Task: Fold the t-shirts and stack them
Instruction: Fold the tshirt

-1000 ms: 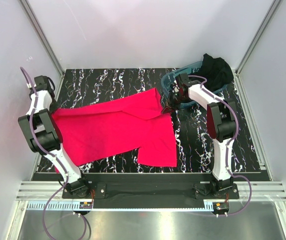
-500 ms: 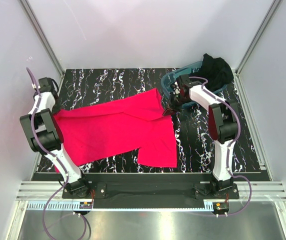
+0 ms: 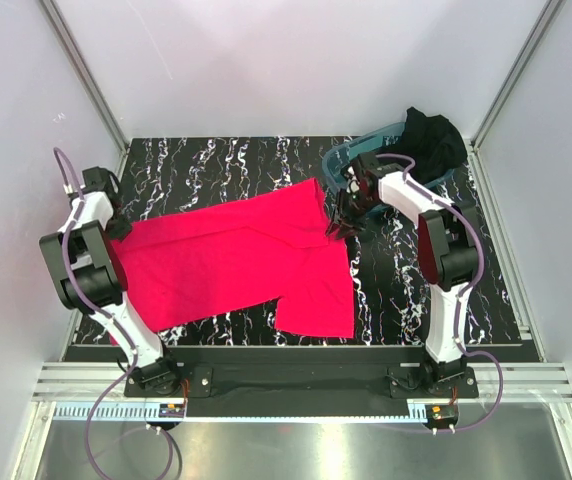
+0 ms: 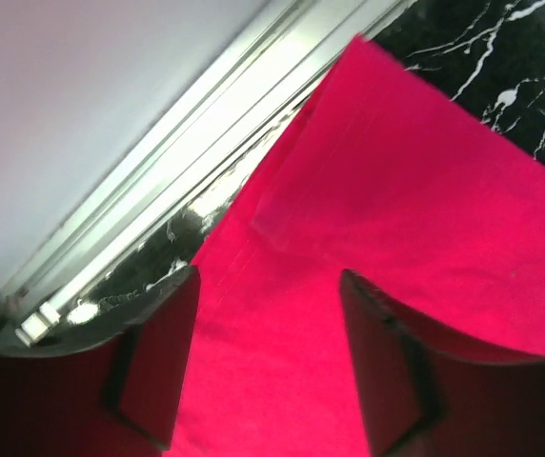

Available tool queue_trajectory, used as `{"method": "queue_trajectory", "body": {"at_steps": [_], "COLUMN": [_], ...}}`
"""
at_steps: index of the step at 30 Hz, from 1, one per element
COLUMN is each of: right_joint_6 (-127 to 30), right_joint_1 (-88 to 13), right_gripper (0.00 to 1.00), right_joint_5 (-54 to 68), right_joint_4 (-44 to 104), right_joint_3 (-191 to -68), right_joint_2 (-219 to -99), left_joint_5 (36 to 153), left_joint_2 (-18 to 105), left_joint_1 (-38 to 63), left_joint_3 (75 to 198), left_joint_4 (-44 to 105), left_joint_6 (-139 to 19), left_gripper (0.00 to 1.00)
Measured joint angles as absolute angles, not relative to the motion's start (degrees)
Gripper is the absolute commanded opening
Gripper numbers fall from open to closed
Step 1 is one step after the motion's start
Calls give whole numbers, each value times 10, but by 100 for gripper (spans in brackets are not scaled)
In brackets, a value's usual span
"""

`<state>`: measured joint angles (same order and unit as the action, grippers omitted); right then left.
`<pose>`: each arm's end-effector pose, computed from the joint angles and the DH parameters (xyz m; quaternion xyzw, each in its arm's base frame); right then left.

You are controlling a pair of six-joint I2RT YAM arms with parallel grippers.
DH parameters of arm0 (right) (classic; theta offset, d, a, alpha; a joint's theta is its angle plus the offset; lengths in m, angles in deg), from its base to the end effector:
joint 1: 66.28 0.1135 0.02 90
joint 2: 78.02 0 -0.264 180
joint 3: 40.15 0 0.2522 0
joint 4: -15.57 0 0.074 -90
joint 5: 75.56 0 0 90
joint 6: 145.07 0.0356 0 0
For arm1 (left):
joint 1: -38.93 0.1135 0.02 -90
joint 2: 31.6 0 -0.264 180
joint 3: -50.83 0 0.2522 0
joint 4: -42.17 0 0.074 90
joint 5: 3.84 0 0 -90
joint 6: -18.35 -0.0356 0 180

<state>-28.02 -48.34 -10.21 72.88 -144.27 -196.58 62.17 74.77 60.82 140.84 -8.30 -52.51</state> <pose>0.3986 0.1447 0.1815 0.0429 0.9642 0.2540 0.0625 0.3456 0.1545 0.1978 -0.3749 0.8828 0.2082 0.1915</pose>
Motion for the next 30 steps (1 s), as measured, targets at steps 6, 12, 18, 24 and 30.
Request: {"method": "queue_trajectory", "body": {"at_steps": [6,12,18,24,30], "right_joint_6": [-329,-339,-325,-318,-312], "right_joint_1": [-439,-338,-265,-270,-275], "right_gripper": [48,48,52,61,64], "right_joint_5": [-7,49,99,159,200], "right_joint_4": [803,815,826,822,797], "right_joint_3": [-1523,-1578,-1591,-1540,-1456], "right_joint_2": [-1956,-1956,-2000,-2019,-2001], "left_joint_5": [622,655,696,708,703], "left_joint_2": [644,520,454,401,394], "left_joint_1": [586,525,458,443,452], "left_joint_3": [1373,1315,1223,1188,1210], "left_joint_4": [-101,-105,-115,-148,-162], "left_joint_6": [-471,-428,-395,-383,-393], "left_gripper": [80,78,77,77,70]}}
